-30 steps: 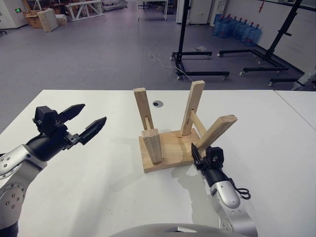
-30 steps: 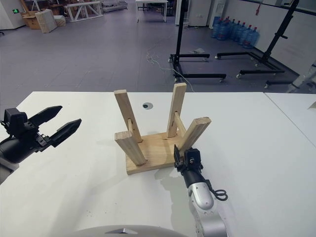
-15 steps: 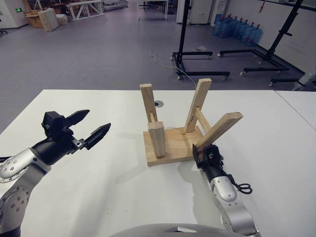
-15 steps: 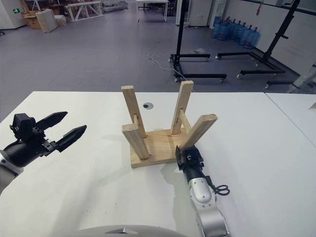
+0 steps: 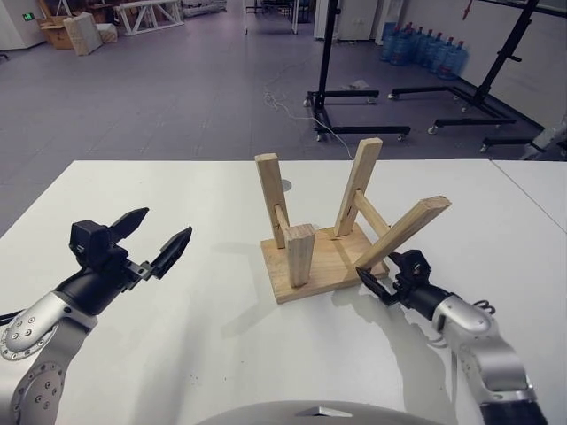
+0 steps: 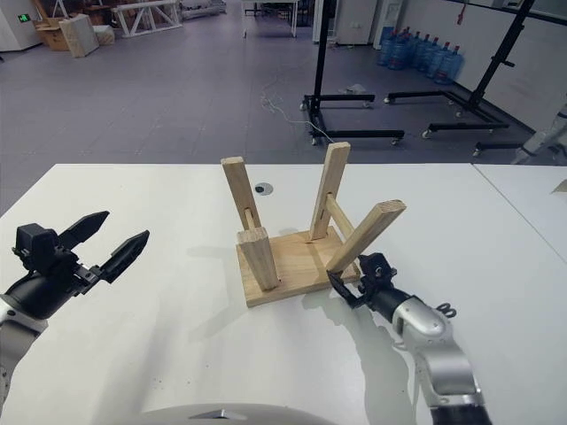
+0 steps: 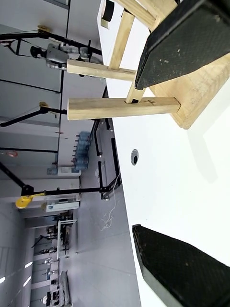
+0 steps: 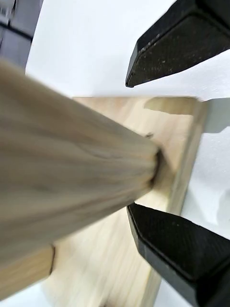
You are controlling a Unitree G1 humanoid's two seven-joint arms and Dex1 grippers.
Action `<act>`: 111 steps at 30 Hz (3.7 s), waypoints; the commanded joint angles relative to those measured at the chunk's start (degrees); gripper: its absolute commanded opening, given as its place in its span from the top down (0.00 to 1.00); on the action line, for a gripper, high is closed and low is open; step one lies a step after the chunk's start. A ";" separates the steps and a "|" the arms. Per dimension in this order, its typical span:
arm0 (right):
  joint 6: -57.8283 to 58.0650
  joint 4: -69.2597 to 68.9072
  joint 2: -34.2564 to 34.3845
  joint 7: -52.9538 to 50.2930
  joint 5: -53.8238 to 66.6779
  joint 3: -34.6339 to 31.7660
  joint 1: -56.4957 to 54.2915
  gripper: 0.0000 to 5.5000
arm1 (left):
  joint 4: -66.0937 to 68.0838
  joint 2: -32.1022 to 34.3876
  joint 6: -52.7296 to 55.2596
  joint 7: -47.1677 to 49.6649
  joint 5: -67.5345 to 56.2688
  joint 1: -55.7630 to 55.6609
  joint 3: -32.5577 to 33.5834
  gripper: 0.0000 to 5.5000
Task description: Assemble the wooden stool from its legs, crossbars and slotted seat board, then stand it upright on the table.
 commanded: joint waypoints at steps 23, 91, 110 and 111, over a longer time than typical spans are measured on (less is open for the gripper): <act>-11.36 13.72 -8.71 31.67 1.86 5.09 -7.26 0.20 | 5.06 2.60 -1.98 -6.97 0.48 -3.99 -0.70 0.06; -11.16 13.22 -9.13 42.85 2.84 14.87 -14.24 0.80 | 45.15 -0.23 -16.29 -44.71 23.50 -28.03 -36.42 0.77; 53.22 -14.43 -27.08 45.81 37.26 15.13 -13.22 0.81 | -2.99 13.35 26.95 -23.48 -43.84 6.10 -17.39 0.81; 54.46 -14.42 -27.02 45.40 37.77 15.36 -13.17 0.81 | -2.22 13.31 26.76 -21.90 -46.13 6.63 -16.56 0.81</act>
